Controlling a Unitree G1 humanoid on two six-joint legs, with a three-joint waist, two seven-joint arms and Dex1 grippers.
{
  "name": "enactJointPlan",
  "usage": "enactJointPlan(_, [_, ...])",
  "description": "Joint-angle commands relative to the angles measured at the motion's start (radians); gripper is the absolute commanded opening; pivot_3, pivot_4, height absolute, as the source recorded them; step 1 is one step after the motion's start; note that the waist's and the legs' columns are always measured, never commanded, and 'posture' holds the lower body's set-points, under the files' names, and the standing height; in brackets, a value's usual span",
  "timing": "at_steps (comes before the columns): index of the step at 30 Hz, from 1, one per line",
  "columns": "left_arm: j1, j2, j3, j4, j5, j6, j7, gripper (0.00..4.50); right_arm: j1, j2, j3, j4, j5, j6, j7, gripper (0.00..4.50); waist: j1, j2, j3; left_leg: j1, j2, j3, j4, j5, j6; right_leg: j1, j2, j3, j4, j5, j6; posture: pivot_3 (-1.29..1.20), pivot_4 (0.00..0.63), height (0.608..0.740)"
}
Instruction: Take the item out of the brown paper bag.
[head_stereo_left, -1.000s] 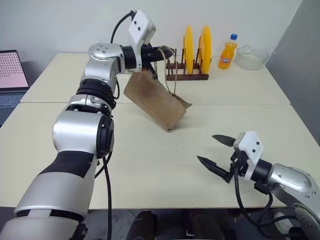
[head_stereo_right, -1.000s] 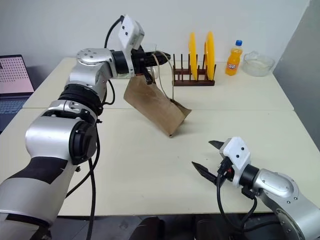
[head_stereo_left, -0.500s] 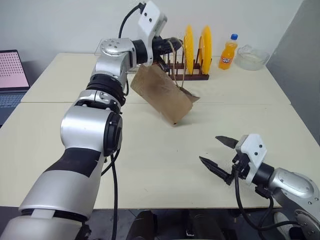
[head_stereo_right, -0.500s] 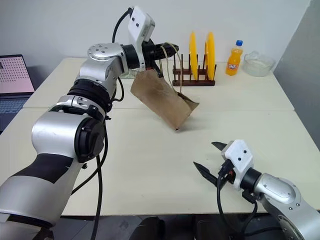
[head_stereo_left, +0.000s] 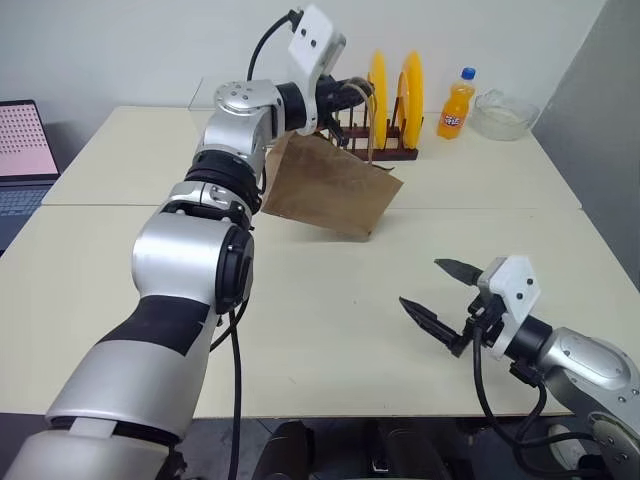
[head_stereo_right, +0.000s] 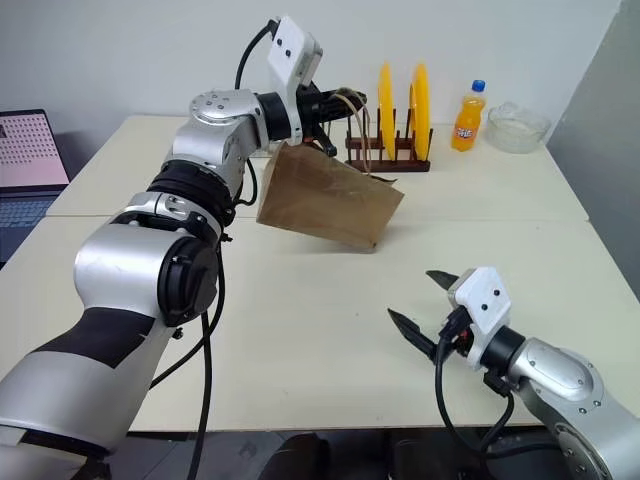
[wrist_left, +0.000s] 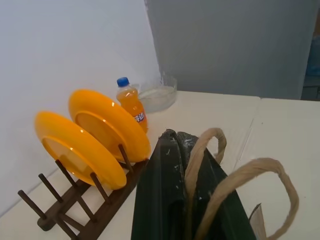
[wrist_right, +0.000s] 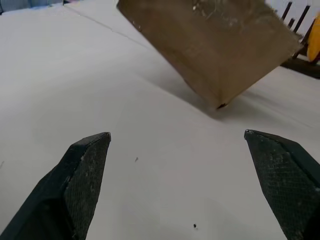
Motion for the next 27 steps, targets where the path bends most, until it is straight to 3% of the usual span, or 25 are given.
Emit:
enactJointPlan(1, [-0.012,0.01,0.002,-0.015,0.01,-0.021,0.0,0.01,-0.005,0.006,-0.031,-0.049,0.025,-0.029,0.002,4.5,0.0,0.0,0.0,0.0,0.0,0.0,0.0,0.0,0.0,0.0,0.0,0.0,0.0,0.0,0.0,0.0,0.15,0.74])
enactJointPlan(10, [0.01,0.02,0.004,-0.018,0.025,-0.016,-0.036,0.01,-0.056,0.012,-0.105,-0.076,0.13,-0.026,-0.025,4.5,0.001,0.0,0.0,0.0,0.0,0.0,0.0,0.0,0.0,0.0,0.0,0.001,0.0,0.0,0.0,0.0,0.15,0.74])
enactJointPlan(27, [0.034,0.049,-0.004,-0.02,0.042,-0.019,-0.056,0.01,-0.14,-0.124,-0.185,-0.042,0.303,0.017,-0.043,4.5,0.002,0.0,0.0,0.0,0.0,0.001,0.0,0.0,0.0,0.0,0.0,0.001,0.0,0.0,0.0,0.0,0.15,0.74])
